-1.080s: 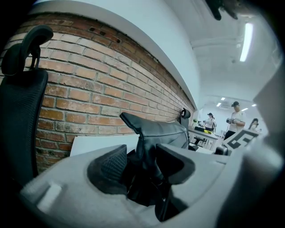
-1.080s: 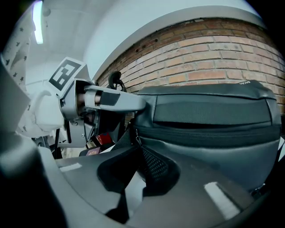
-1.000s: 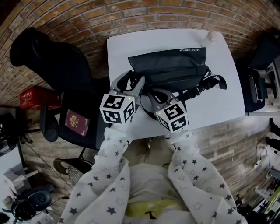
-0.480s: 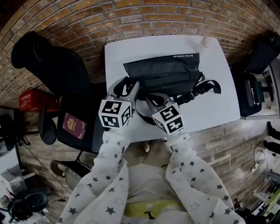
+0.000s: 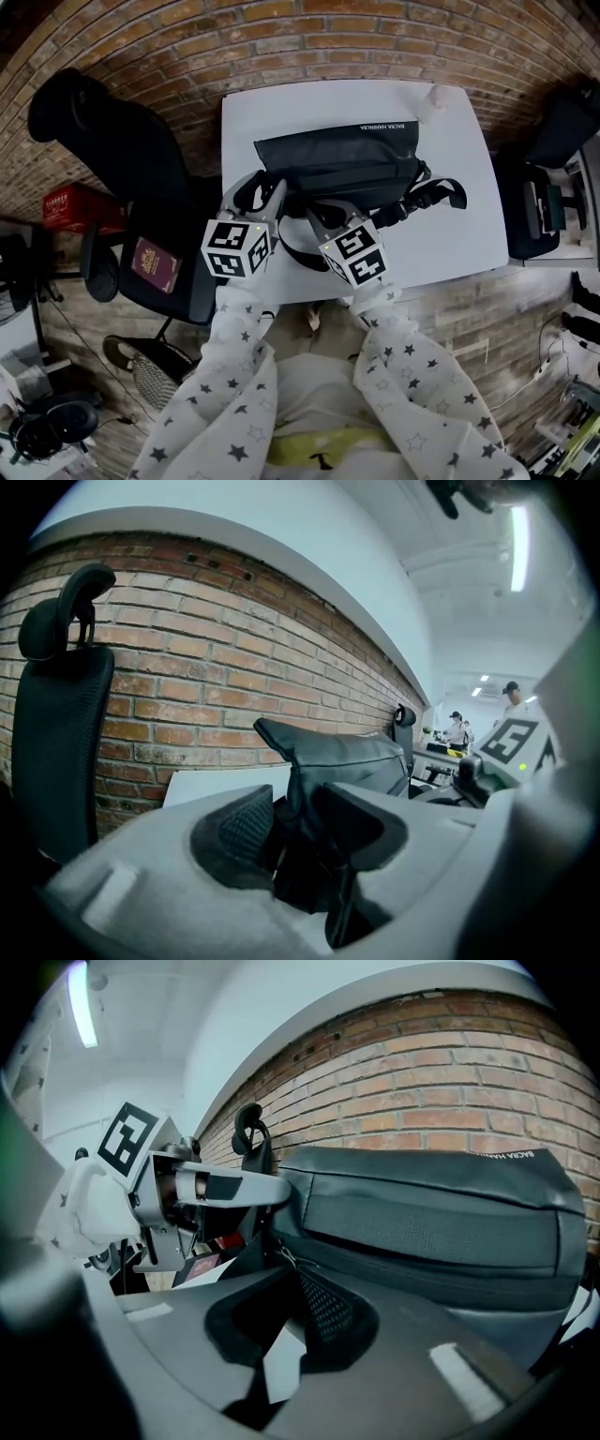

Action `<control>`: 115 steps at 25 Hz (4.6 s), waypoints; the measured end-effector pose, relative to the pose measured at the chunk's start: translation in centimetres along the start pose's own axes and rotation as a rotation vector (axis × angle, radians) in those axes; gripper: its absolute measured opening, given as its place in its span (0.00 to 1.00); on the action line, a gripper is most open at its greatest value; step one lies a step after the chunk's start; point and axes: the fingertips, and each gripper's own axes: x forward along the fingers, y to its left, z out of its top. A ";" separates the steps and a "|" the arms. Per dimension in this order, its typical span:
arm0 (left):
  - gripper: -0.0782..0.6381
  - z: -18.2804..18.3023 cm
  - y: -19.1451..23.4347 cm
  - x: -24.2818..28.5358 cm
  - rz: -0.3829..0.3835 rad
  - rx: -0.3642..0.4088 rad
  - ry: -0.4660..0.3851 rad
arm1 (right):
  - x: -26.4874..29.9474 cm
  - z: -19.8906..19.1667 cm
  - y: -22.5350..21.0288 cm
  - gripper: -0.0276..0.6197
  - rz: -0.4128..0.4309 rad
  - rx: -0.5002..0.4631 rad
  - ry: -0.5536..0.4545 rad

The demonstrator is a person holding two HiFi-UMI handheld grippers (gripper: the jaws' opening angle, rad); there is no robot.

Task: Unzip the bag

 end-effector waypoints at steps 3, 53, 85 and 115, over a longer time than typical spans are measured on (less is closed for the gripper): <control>0.34 -0.2 0.5 -0.6 0.016 -0.002 -0.004 | 0.2 0.1 0.5 0.07 0.005 -0.014 0.003; 0.31 -1.8 5.7 -3.2 0.162 -0.077 -0.034 | -3.2 -1.3 -6.8 0.07 -0.220 0.089 0.017; 0.31 -2.0 7.1 -3.4 0.218 -0.097 -0.043 | -5.8 -2.2 -10.4 0.07 -0.364 0.159 0.013; 0.31 -2.4 7.7 -3.5 0.238 -0.107 -0.047 | -8.8 -3.6 -14.3 0.07 -0.494 0.232 -0.003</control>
